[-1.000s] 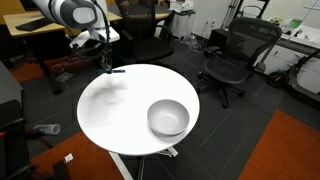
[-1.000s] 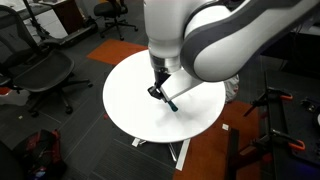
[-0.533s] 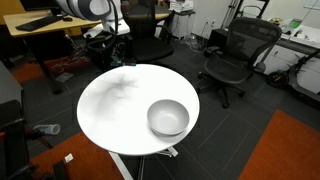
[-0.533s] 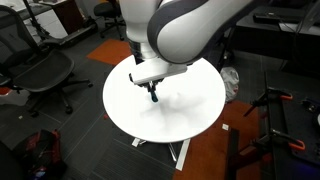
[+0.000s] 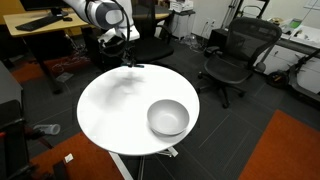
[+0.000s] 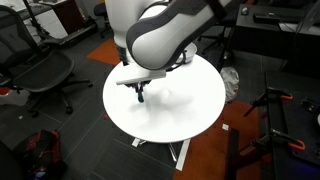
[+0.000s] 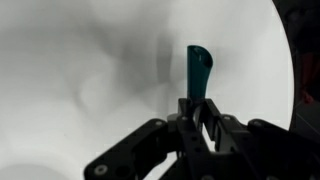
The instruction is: Move the marker to the left
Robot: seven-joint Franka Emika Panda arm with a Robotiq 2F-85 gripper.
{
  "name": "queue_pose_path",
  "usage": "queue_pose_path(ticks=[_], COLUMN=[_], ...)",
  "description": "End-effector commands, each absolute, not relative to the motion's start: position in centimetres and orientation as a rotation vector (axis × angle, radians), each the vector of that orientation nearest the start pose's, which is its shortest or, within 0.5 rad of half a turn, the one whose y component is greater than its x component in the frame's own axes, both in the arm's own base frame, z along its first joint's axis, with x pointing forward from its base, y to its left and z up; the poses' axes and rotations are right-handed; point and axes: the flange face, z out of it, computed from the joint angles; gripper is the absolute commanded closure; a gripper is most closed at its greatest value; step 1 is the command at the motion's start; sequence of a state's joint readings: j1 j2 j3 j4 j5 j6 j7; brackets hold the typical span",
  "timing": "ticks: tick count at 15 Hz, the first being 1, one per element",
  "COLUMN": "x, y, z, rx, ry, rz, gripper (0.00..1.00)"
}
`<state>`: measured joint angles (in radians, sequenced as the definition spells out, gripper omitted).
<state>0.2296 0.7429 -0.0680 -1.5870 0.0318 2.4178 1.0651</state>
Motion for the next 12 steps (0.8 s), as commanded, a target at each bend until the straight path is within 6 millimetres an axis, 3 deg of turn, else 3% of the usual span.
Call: queue_pose_path(ticks=[1, 6, 10, 11, 12], x=[71.5, 72.2, 72.4, 72.4, 72.4], y=[12.2, 11.8, 11.9, 12.0, 12.0], z=[19.1, 16.7, 15.9, 15.8, 15.9], rx=[-2.728, -2.691, -2.688, -2.7, -2.703], ry=[1.358, 1.35, 1.344, 1.339, 1.336], rz=[-0.105, -0.067, -0.056, -0.051, -0.058], gripper=[0.95, 0.95, 0.95, 0.56, 0.55])
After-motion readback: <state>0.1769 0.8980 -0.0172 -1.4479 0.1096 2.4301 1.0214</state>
